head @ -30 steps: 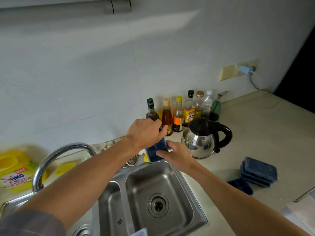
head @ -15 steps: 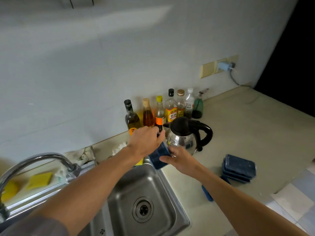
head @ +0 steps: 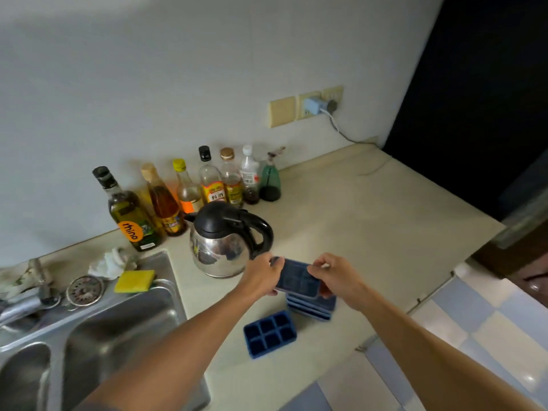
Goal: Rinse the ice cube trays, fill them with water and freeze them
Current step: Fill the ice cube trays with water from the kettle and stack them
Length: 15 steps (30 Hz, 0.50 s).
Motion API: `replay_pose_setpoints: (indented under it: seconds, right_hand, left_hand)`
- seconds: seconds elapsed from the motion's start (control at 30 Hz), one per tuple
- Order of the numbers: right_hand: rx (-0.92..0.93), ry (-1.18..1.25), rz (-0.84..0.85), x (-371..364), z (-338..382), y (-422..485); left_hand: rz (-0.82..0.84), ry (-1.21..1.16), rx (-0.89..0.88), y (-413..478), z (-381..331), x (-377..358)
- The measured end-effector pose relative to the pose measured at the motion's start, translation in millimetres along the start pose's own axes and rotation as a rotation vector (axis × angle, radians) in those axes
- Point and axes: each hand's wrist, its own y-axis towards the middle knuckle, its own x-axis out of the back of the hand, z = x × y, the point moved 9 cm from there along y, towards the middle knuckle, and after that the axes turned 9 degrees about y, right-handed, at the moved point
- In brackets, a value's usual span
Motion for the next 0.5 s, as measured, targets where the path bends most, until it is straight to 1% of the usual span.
replay_pose_setpoints:
  seconds: [0.1, 0.17, 0.3, 0.37, 0.43, 0.5]
  right_hand:
    - [-0.014, -0.054, 0.001, 16, -14, 7]
    - [-0.021, -0.09, 0.004, 19, -20, 10]
    - [-0.036, -0.269, 0.009, 23, -23, 13]
    - [-0.045, -0.426, 0.026, 25, -19, 13]
    - [0.024, -0.612, -0.023, 28, -4, 16]
    - [0.13, -0.619, -0.119, 29, 20, 18]
  left_hand:
    - [-0.039, 0.202, -0.083, 2, -6, -14]
    - [-0.051, 0.268, -0.098, 3, -8, -19]
    - [-0.042, 0.249, -0.096, 6, -7, -29]
    - [-0.054, 0.228, -0.089, 6, -7, -30]
    - [-0.059, 0.156, -0.062, 6, -4, -29]
    - [-0.06, 0.091, -0.031, 5, 0, -29]
